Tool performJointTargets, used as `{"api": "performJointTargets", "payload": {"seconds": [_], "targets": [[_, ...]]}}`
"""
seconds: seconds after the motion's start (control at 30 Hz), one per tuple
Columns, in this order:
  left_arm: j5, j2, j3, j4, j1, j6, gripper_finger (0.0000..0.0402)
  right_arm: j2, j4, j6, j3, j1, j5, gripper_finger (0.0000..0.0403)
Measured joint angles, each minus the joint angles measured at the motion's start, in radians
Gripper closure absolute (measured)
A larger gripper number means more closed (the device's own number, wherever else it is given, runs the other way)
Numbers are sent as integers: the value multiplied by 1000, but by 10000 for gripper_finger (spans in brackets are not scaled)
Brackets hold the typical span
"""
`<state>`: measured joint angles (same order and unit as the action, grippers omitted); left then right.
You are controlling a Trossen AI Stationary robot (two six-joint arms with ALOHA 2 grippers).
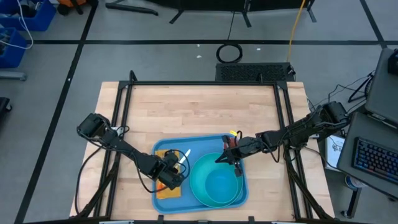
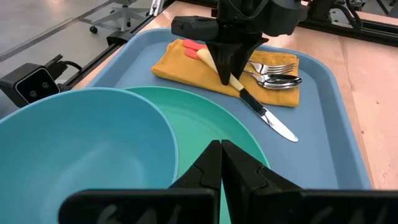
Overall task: Set up tray
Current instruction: Adjust the white table knife on the top of the yellow table napkin
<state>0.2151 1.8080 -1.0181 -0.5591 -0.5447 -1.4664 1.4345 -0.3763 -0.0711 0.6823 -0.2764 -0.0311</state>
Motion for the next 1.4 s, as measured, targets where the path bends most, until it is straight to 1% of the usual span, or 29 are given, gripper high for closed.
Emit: {"api": "performJointTargets", "payload": {"seconds": [0.1, 0.23, 0.43, 0.6, 0.73, 0.83, 0.87, 0.93, 1.0, 1.23, 1.4], "targets": [[-1, -4, 1, 0, 1, -30, 314, 0, 0, 0, 0, 0, 0, 403], [-7, -5, 1, -3, 8, -48, 355, 0, 0, 0, 0, 0, 0, 403], [12, -5, 0, 2, 14, -61, 355, 0, 0, -22, 0, 0, 0, 403], [37, -10, 1, 3, 15, -106, 355, 0, 0, -45, 0, 0, 0, 403], [81, -9, 2, 4, 15, -197, 355, 0, 0, -47, 0, 0, 0, 403], [126, -7, 5, 28, 11, -221, 355, 0, 0, -47, 0, 0, 0, 403], [139, -7, 5, 41, 10, -224, 357, 0, 0, -47, 0, 0, 0, 403], [160, -10, 3, 75, 9, -240, 387, 0, 0, -47, 0, 0, 0, 403], [179, -18, 2, 98, 2, -253, 401, 0, 0, -47, 0, 0, 0, 403], [219, -18, 4, 95, -33, -365, 400, 0, -5, -65, 0, 0, 3, 403], [259, -19, 4, 161, -40, -368, 400, 0, 0, -108, 0, 0, 3, 403]]}}
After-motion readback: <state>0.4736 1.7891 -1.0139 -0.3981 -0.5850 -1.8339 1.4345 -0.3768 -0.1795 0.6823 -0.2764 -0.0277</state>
